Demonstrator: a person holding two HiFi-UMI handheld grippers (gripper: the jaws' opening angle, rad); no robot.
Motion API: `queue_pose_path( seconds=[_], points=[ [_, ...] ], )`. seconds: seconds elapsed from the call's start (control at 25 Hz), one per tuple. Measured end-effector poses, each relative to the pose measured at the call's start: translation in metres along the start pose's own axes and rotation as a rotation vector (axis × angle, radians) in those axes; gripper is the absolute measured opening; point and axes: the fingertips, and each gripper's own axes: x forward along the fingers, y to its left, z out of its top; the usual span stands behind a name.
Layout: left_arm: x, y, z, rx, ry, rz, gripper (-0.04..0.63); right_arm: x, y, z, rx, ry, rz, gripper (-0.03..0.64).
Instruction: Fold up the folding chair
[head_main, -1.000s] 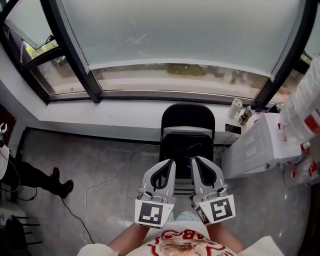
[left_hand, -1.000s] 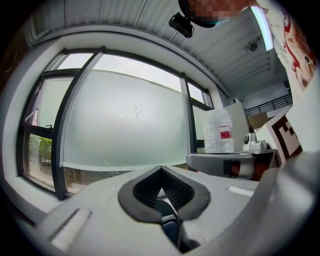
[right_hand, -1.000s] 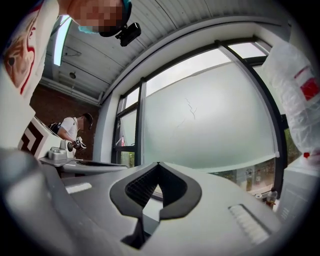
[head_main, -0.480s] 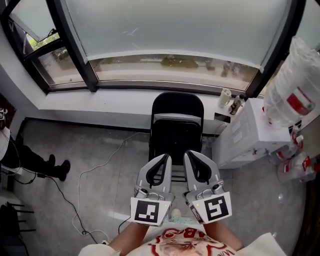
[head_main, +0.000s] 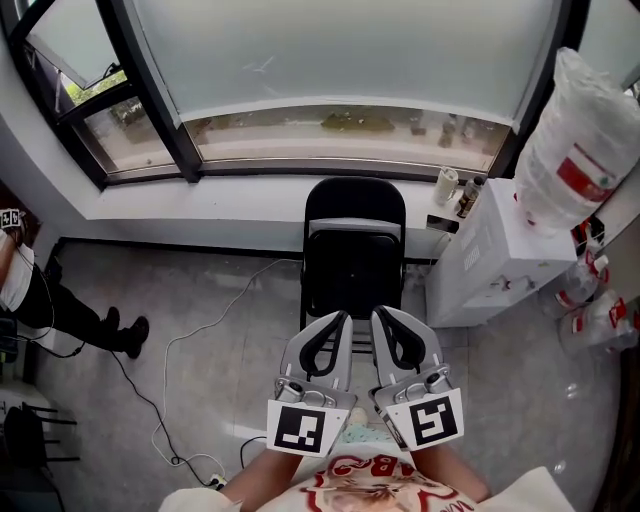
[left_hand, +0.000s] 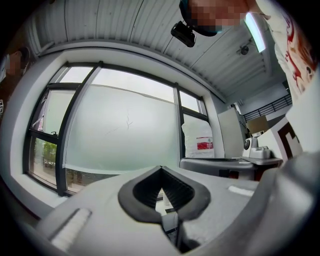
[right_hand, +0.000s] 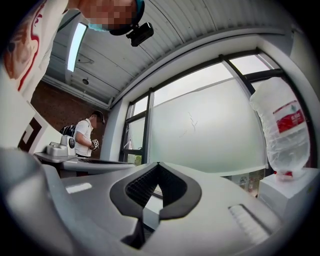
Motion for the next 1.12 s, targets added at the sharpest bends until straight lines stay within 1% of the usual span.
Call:
queue_pose_path(
  seconds=[0.28,0.44,0.76,1.12],
  points=[
    [-0.011,-0.001,-0.004,-0.009,0.012,-0.015,0.0,-0.011,0.011,-0.009,0.0,0.029,-0.027,0.018],
    [-0.019,0.0,-0.005,-0.021,0.017,-0.018,0.0,-0.016,0.018,-0.008,0.028,0.027,-0.027,0.02],
    [-0.023,0.0,0.001,0.0,0.007,-0.028,0.0,-0.014,0.028,-0.001,-0.003,0.019,-0.02,0.02],
    [-0.025,-0.005,0.001,-0.016,-0.001,-0.031,0.0,-0.015,0.027,0.001,-0.013,0.016,-0.02,0.02]
  ],
)
